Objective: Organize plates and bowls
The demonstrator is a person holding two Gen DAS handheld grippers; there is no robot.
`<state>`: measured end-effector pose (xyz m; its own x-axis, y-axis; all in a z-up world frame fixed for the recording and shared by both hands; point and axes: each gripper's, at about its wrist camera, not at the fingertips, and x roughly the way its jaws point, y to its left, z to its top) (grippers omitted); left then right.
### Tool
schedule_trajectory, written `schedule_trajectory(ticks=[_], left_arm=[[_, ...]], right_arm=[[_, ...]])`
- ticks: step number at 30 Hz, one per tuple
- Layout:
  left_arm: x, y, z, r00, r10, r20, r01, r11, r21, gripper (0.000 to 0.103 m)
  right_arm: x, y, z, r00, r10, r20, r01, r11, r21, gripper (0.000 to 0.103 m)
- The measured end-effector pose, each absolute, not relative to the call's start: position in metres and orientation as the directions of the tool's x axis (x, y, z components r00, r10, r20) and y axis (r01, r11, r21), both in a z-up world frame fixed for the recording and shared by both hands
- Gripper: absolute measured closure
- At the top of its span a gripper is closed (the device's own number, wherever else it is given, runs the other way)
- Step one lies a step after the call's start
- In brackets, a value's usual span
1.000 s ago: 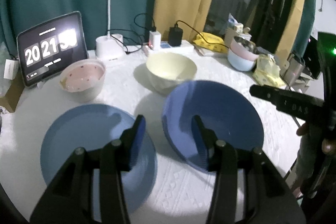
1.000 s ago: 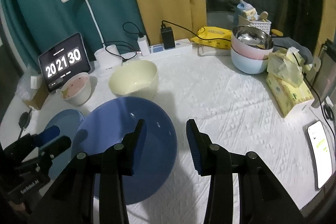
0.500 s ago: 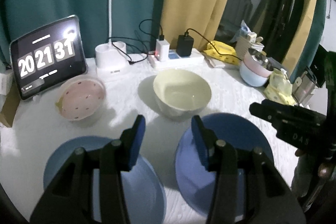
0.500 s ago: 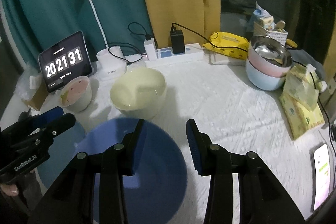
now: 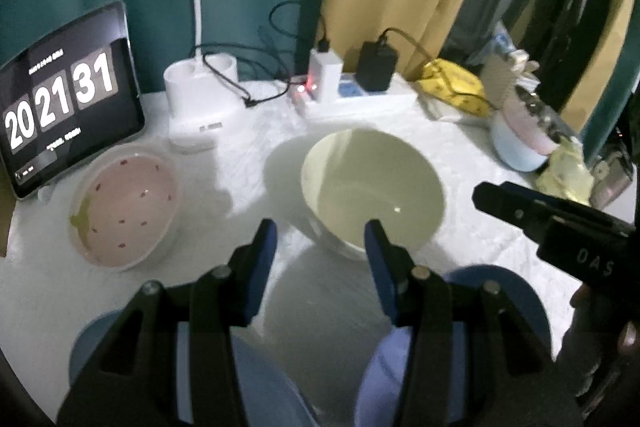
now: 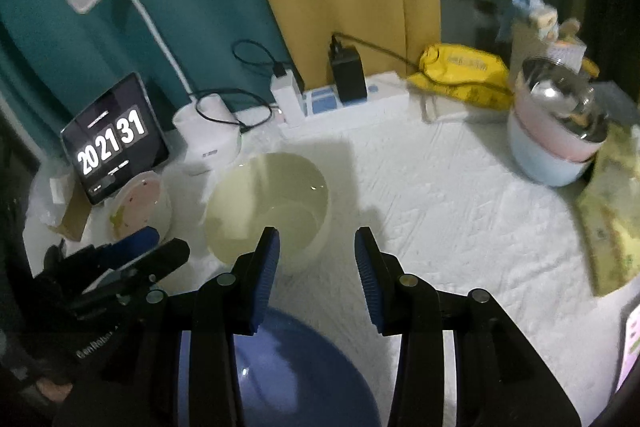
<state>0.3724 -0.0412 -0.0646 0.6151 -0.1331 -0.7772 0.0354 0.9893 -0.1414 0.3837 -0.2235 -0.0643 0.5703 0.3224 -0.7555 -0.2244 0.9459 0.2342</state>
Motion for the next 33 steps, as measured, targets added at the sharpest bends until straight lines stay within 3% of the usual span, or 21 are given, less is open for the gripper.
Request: schedule_trajectory(ticks=[14,27,30,33], left_arm=[[0.414,-0.042,-0.093,0.525,-0.123,-0.842,0.045,0.992,-0.117,0.056],[0.423,-0.044,-0.104,0.511,-0.167,-0.843,0.079,0.986,-0.148,0.058],[0.422,-0.046,-0.104,0.513,-0.193,-0.836,0.101,0.981,-0.164,0.068],[0.421,-0.050,-0.103,0.523,-0.186,-0.832,0.108,0.983,-0.152,0.069]], right_arm=[[0.429,-0.200,-0.090,0.475,0.305,-0.825,-0.162,0.952,0.259,0.062],[0.446,-0.193,-0.120,0.389,0.291,-0.874,-0.081,0.956,0.282,0.062],[0.447,-0.190,-0.123,0.389,0.286,-0.876,-0.082,0.958,0.276,0.072],[0.446,-0.190,-0.123,0.402,0.264,-0.877,-0.084,0.964,0.252,0.080]])
